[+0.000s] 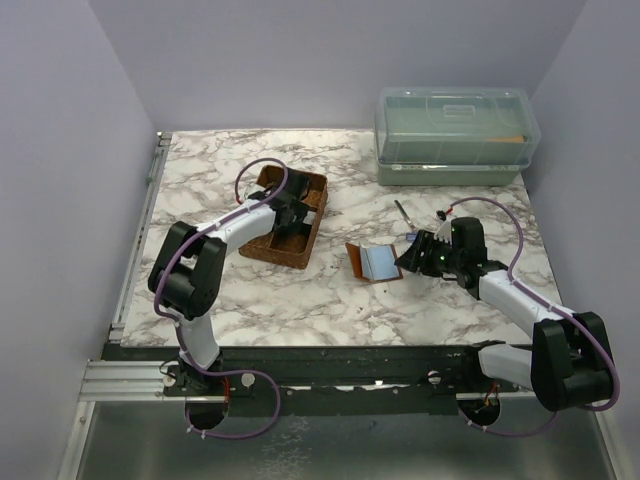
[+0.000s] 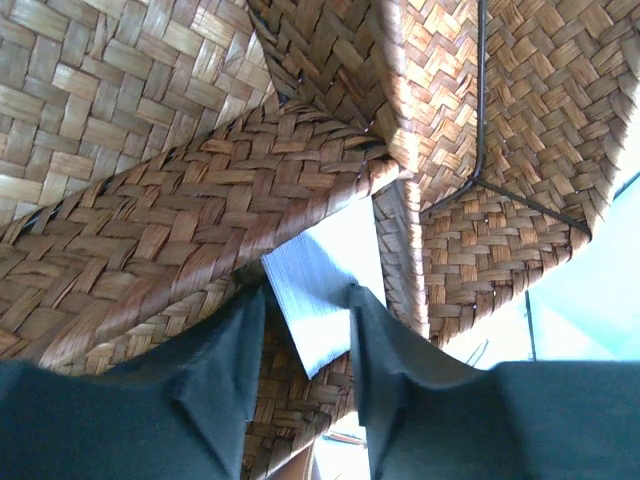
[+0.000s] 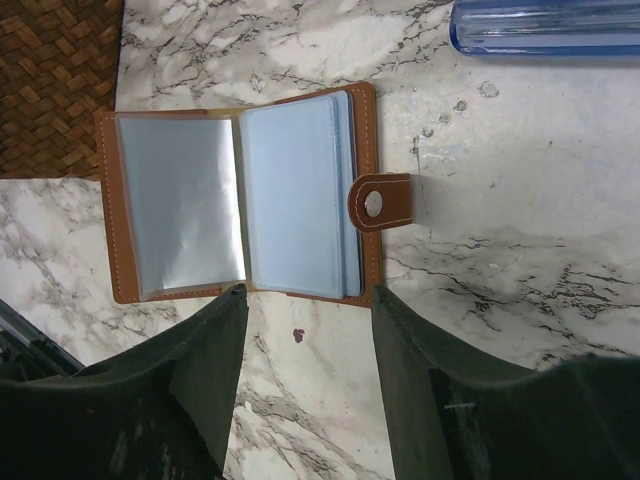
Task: Put the credit cards into the card holder
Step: Pick up the credit card from the storage box, then insert the credit card into the card holder.
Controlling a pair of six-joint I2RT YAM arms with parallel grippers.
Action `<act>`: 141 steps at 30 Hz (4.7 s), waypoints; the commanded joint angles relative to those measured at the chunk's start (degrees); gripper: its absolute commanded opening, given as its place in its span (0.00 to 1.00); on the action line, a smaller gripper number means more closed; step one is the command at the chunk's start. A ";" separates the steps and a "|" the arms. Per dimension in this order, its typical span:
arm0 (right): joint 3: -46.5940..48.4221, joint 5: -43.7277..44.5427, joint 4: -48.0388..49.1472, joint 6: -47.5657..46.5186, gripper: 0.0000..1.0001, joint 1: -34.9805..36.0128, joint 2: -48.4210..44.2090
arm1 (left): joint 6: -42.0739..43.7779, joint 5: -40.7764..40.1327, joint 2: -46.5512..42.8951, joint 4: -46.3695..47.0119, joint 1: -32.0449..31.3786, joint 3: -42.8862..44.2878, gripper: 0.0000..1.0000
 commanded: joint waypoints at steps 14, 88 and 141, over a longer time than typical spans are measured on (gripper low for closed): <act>-0.70 -1.20 1.01 -0.40 0.57 0.37 -0.65 | 2.41 -4.31 -1.22 -0.08 0.15 2.72 0.16; 0.15 -2.97 1.01 -1.03 0.56 0.35 2.79 | 11.73 11.05 -11.20 -4.42 4.45 3.02 0.00; 0.73 2.61 9.89 12.02 0.18 3.14 15.62 | 49.85 46.32 10.74 -2.32 -8.84 10.96 0.00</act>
